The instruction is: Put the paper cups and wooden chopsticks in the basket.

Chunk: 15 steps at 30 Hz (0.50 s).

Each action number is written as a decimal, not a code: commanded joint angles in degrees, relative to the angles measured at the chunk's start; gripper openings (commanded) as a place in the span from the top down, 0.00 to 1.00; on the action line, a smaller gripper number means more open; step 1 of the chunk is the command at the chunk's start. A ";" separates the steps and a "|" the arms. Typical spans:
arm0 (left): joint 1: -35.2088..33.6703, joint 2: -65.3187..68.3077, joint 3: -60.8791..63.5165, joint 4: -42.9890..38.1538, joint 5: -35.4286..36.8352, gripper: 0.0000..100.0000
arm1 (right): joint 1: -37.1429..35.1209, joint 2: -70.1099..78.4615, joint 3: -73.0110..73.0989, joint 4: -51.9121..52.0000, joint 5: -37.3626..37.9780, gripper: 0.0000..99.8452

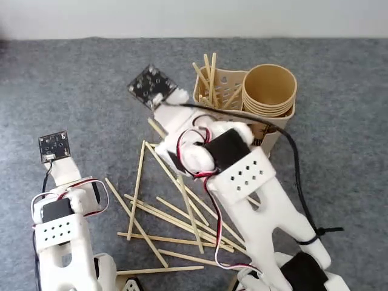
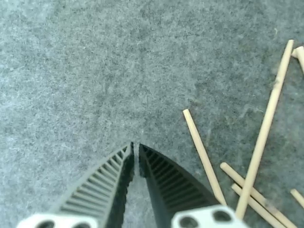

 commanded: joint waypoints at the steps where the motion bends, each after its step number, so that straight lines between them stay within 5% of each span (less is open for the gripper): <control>1: -0.26 -1.32 -0.22 -0.79 -0.26 0.98 | 1.10 -1.89 -9.67 0.13 0.88 0.99; 15: -0.26 -1.32 0.31 -0.88 -0.44 0.98 | 12.88 -2.15 -22.33 -18.24 -1.76 0.99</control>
